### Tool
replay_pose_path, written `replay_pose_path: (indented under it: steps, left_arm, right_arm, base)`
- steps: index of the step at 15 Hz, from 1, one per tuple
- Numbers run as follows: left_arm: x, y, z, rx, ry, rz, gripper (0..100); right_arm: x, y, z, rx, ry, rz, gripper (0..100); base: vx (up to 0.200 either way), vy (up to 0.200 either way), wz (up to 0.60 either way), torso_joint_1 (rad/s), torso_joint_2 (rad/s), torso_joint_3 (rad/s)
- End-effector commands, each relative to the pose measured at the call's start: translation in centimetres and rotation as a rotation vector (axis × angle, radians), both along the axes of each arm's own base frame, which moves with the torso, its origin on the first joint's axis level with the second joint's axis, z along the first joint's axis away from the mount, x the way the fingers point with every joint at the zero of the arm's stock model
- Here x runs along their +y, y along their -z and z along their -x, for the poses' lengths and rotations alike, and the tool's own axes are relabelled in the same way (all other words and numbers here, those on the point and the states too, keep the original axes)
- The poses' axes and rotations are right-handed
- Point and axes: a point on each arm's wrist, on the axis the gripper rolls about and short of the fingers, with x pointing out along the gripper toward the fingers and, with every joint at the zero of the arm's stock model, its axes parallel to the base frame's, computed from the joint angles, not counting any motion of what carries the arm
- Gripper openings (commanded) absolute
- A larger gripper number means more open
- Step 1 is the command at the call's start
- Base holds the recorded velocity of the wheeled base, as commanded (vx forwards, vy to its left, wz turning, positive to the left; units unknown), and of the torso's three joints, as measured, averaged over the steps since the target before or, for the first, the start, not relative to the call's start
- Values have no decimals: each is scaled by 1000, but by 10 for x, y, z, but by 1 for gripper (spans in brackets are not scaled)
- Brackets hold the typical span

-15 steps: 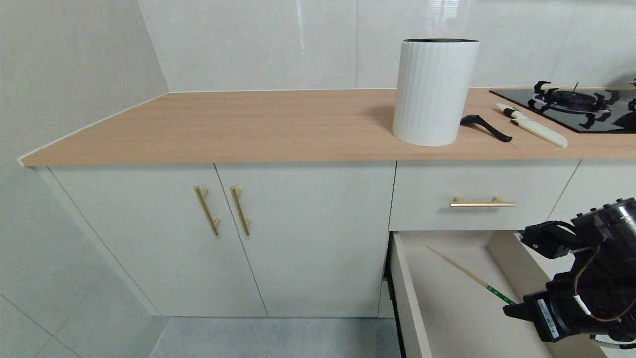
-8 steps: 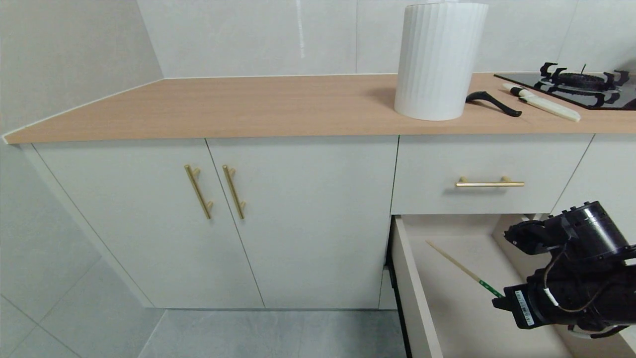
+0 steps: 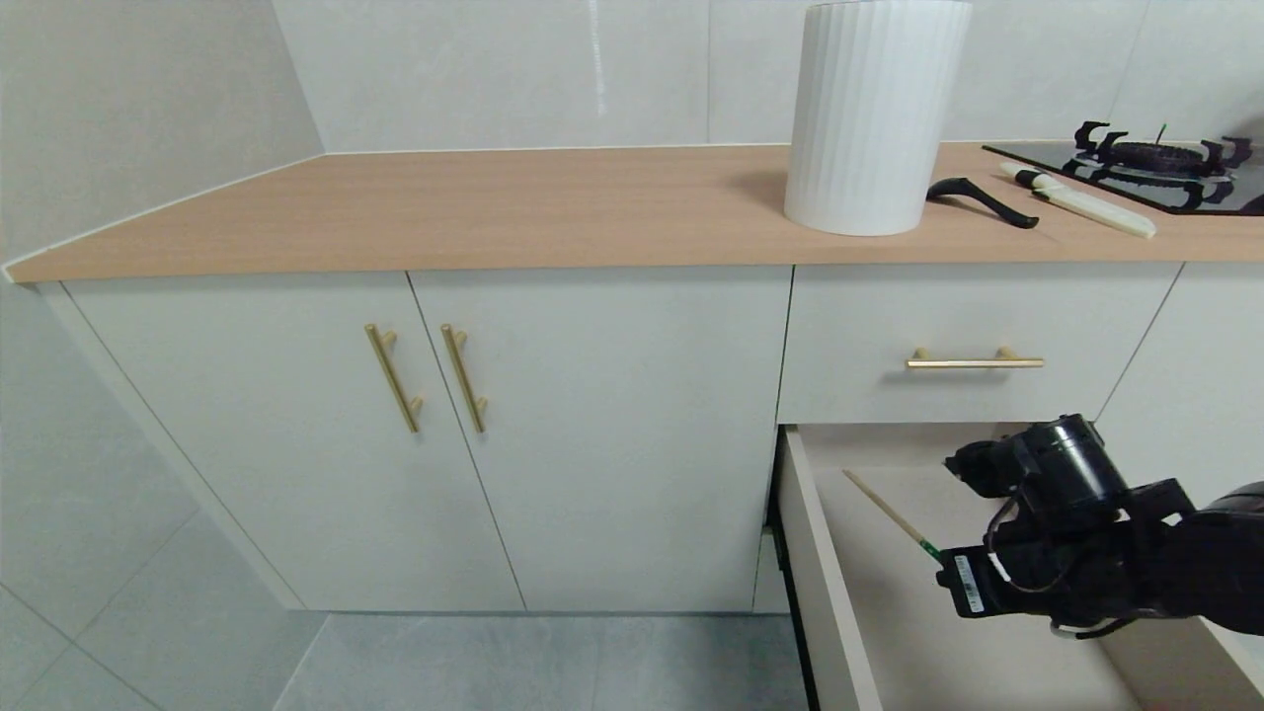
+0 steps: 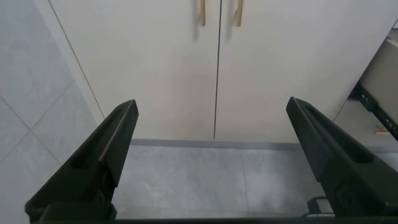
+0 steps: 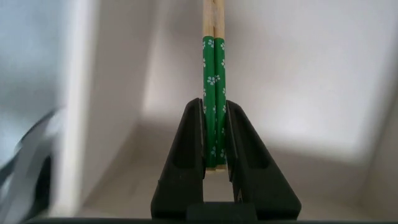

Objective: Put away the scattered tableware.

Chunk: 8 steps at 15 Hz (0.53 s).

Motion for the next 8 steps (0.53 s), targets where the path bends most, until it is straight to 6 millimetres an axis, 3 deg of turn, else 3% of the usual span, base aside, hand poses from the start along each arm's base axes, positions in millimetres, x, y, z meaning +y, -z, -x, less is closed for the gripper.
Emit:
replay_pose_path:
  steps: [1, 8]
  left_arm:
    - [0, 0, 0, 2, 0, 0, 100]
    - [0, 0, 0, 0, 0, 0, 100]
  right_arm:
    - [4, 50, -23, 57, 62, 79, 0]
    - [9, 102, -37, 76, 64, 88, 0]
  base:
    - [0, 0, 0, 0, 0, 0]
    - [0, 0, 0, 0, 0, 0]
